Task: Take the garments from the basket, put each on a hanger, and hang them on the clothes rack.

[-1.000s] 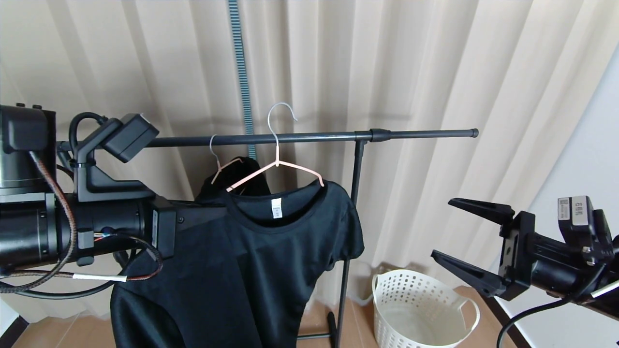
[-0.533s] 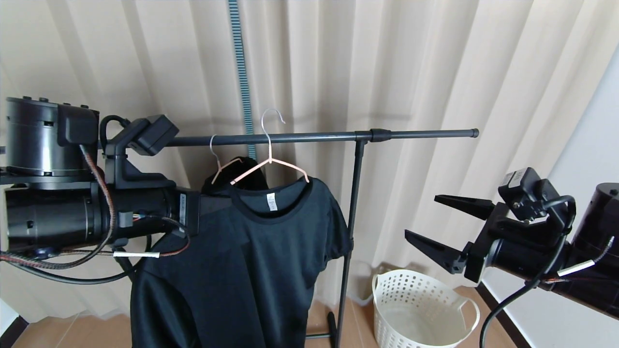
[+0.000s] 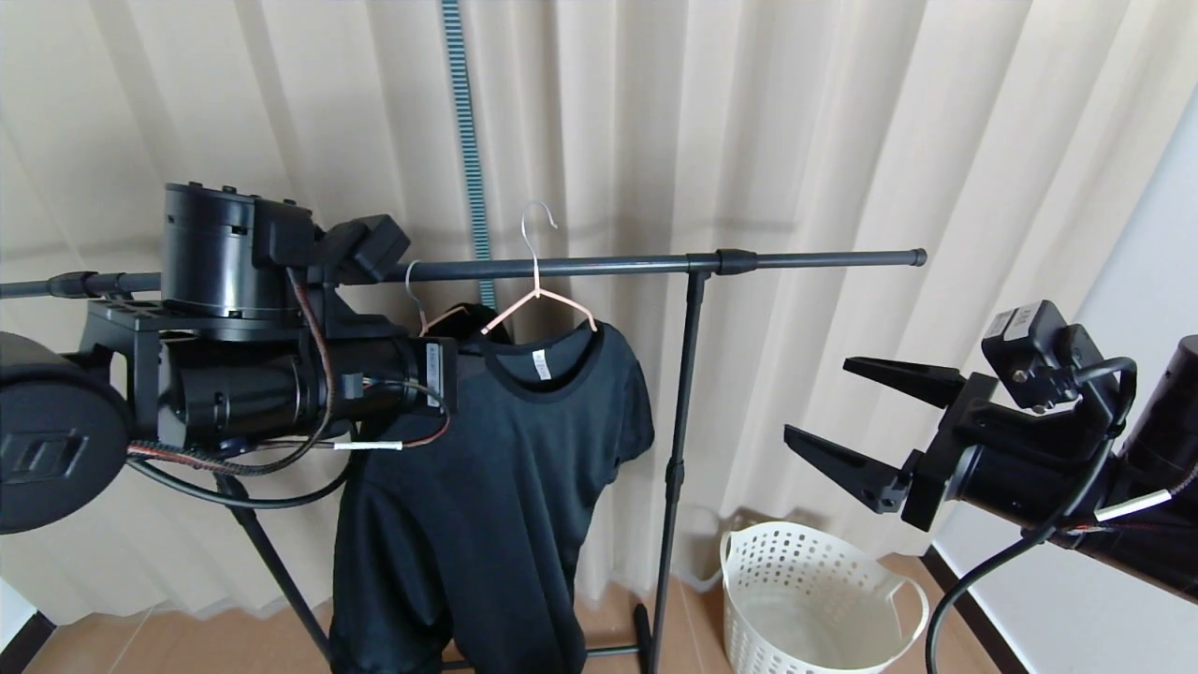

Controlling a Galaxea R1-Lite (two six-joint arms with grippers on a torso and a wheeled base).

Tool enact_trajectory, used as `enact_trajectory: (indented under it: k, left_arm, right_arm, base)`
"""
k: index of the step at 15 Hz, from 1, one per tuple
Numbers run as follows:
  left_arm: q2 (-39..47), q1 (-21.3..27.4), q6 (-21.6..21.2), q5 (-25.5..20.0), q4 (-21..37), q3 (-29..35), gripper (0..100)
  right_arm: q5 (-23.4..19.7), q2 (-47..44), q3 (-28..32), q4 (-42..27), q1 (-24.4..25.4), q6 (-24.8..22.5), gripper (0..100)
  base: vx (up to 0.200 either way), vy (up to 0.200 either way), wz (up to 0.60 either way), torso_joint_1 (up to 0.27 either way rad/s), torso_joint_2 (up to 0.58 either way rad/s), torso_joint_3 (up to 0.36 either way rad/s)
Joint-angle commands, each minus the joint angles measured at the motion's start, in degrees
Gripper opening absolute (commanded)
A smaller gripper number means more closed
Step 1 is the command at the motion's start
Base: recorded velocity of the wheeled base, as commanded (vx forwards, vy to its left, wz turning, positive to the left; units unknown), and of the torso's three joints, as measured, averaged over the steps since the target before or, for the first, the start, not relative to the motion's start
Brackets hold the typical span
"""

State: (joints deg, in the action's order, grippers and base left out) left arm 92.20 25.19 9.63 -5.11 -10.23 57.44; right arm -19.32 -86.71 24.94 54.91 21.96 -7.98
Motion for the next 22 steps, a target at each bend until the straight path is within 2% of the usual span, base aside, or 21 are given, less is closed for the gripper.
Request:
enact_trajectory:
  k: [1, 5, 6, 8, 11, 22]
  left_arm:
    - [3.43, 1.36, 0.65, 2.21, 0.03, 1.97, 0]
    - [10.20, 3.20, 4.08, 8.80, 0.03, 7.51, 0]
    - [10.20, 3.20, 4.08, 8.80, 0.03, 7.51, 0]
    - [15.03, 3.38, 7.07, 11.88, 0.03, 11.29, 0]
    - [17.75, 3.38, 8.04, 12.14, 0.03, 13.75, 0]
    - [19.60, 3.55, 9.27, 12.14, 0.03, 14.19, 0]
  right_arm:
    - [-0.01, -0.04, 0.02, -0.06, 0.02, -0.01, 100]
    - [-0.01, -0.12, 0.02, -0.06, 0.02, -0.01, 100]
    - [-0.01, -0.12, 0.02, -0.06, 0.02, -0.01, 100]
    - [-0.01, -0.74, -0.07, 0.11, 0.02, -0.01, 100]
    - [0.07, -0.83, -0.07, 0.11, -0.07, -0.01, 100]
    - [-0.01, -1.00, -0.33, 0.11, 0.02, -0.01, 100]
  base:
    - [0.000, 0.000, 0.00, 0.000, 0.00, 0.000]
    - [0.000, 0.000, 0.00, 0.000, 0.00, 0.000]
    - [0.000, 0.000, 0.00, 0.000, 0.00, 0.000]
    - [0.000, 0.000, 0.00, 0.000, 0.00, 0.000]
    - [0.000, 0.000, 0.00, 0.000, 0.00, 0.000]
    - [0.000, 0.000, 0.00, 0.000, 0.00, 0.000]
